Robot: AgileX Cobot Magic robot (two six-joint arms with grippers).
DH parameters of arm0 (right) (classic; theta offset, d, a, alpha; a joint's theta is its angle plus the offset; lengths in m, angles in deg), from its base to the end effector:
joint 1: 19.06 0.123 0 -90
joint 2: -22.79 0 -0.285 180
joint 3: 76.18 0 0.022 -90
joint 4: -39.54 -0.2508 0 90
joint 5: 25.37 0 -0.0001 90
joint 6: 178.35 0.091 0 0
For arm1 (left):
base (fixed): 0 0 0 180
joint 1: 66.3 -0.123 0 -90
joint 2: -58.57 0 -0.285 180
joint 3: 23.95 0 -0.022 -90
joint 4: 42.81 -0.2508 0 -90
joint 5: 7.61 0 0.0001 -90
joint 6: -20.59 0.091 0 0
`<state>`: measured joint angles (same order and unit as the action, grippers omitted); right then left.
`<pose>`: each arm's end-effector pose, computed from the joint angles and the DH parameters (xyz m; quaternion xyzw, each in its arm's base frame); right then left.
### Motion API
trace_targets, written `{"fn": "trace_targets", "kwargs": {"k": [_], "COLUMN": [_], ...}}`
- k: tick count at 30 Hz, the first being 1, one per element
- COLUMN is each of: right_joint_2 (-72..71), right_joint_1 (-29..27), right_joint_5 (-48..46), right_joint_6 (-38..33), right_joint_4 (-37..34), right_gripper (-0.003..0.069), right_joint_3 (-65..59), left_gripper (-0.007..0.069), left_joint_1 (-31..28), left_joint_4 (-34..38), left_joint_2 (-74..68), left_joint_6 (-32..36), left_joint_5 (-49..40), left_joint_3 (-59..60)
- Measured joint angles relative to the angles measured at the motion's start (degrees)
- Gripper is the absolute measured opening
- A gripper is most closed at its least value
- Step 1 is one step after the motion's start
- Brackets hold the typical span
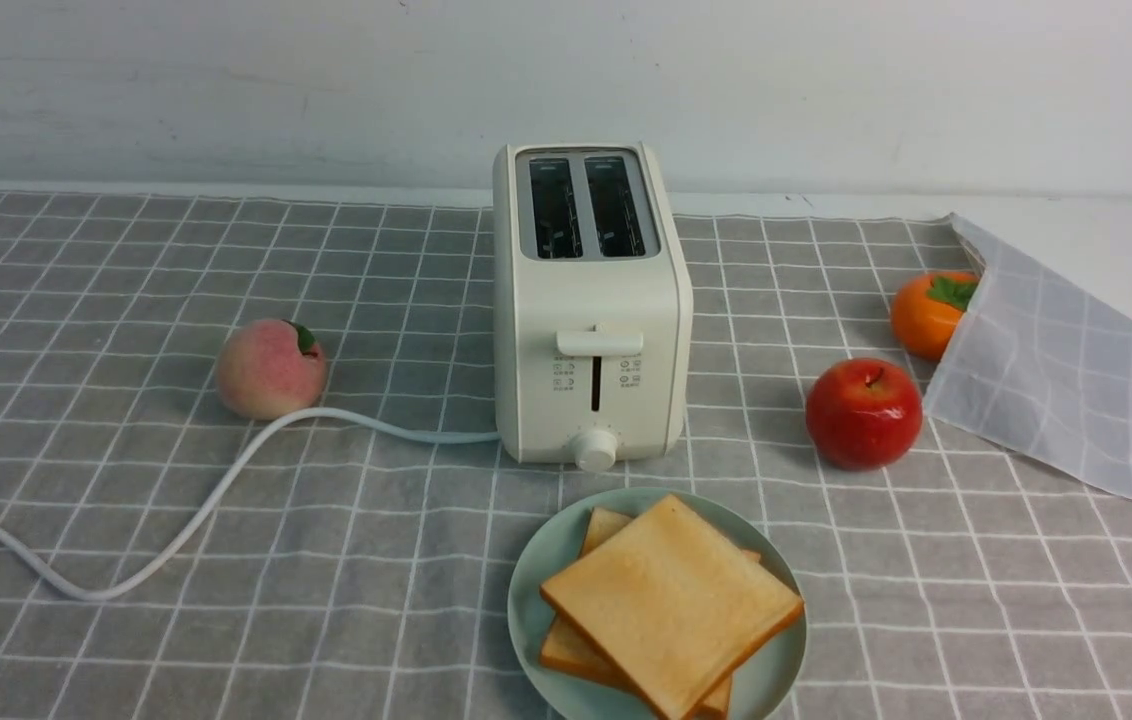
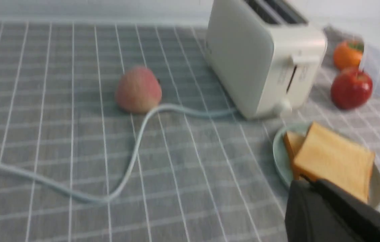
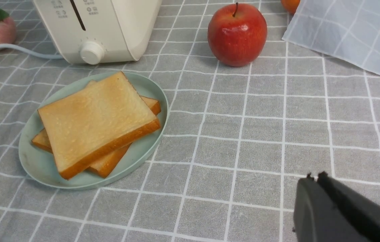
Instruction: Take toasted bread from bread machine on grey coffee table place on plate.
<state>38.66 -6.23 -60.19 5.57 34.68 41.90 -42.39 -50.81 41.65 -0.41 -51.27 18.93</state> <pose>0.0480 0.0155 0.2406 -0.0491 0.8299 0.1198 0.5426 0.0229 -0.0006 0.3304 0.0297 0.7827 -0.1722 0.5974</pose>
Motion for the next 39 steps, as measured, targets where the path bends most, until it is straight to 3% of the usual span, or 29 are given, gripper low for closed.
{"fn": "trace_targets", "kwargs": {"k": [5,11,15,19,39], "right_joint_2": [0.0,0.0,0.0,0.0,-0.5], "right_joint_1": [0.0,0.0,0.0,0.0,-0.4], "right_joint_5": [0.0,0.0,0.1,0.1,0.1], "right_joint_6": [0.0,0.0,0.0,0.0,0.0], "right_joint_4": [0.0,0.1,0.1,0.2,0.2], "right_gripper": [0.0008,0.0015,0.002,0.0022,0.0041], "right_joint_3": [0.0,0.0,0.0,0.0,0.0], "left_gripper": [-0.0014,-0.0013,-0.0012,-0.0006,0.0001], "left_joint_1": [-15.0,-18.4,-18.4,-18.4,-18.5], "left_joint_4": [-1.1,-0.9,0.1,0.8,0.8], "left_joint_2": [2.9,9.6,9.7,9.7,9.7], "left_joint_6": [-6.6,0.3,2.7,3.6,3.8], "left_joint_5": [17.8,26.8,26.0,18.7,18.1], "left_joint_3": [11.3,27.7,34.9,36.0,35.8]}}
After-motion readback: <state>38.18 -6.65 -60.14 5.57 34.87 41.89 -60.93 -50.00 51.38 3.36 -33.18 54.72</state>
